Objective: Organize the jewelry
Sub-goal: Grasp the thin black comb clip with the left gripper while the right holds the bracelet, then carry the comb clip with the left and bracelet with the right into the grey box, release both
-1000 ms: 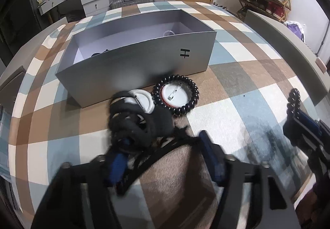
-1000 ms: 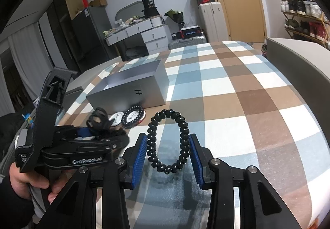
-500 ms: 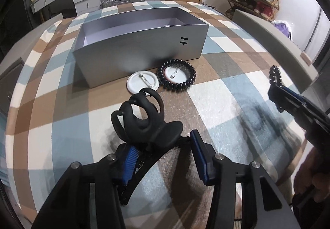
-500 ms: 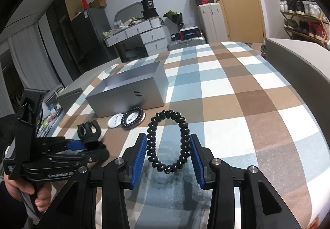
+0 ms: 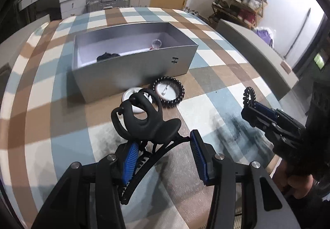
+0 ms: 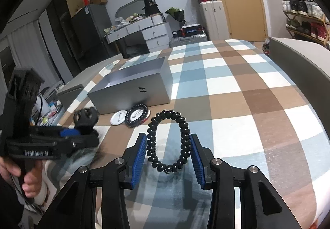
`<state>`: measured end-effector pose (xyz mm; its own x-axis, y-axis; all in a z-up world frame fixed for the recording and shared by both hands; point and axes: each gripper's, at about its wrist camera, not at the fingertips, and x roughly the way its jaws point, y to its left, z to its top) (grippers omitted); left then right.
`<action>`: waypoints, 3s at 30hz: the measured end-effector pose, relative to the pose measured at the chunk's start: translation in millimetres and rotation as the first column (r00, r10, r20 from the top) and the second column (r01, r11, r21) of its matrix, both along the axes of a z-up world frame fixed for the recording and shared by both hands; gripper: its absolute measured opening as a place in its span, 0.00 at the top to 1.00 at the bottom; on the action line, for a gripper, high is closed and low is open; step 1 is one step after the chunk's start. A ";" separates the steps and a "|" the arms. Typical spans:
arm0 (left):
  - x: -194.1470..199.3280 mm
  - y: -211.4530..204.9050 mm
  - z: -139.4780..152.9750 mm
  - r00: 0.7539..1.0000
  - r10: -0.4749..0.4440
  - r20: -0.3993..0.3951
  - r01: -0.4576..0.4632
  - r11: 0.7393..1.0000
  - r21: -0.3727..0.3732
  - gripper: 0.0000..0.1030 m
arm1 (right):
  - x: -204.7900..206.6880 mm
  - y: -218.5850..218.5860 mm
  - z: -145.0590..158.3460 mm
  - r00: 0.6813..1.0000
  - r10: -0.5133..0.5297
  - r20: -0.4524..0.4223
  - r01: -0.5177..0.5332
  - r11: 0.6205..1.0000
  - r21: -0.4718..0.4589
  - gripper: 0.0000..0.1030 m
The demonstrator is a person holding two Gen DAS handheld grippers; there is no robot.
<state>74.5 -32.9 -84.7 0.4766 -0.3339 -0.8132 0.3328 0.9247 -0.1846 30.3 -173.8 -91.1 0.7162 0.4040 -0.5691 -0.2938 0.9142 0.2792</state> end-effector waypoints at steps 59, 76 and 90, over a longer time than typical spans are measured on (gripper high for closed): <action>-18.4 24.6 -23.5 0.996 -0.050 -0.069 0.060 0.984 0.165 0.82 | -2.5 21.0 -0.1 1.000 0.029 -0.011 -0.029 1.000 -0.011 0.57; -42.3 15.9 11.2 0.996 -0.080 0.025 0.077 0.993 0.091 0.87 | -1.7 17.0 6.5 1.000 0.029 -0.004 -0.029 0.999 0.024 0.57; 14.7 33.1 63.7 0.987 0.022 0.161 -0.020 1.000 -0.013 0.87 | 41.8 39.3 63.1 0.984 0.143 0.108 -0.154 0.983 0.096 0.57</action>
<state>89.2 0.2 -21.0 0.6082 -0.3308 -0.7216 0.3393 0.9301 -0.1404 72.2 -134.5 -28.1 0.6950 0.5629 -0.4473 -0.4554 0.8261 0.3320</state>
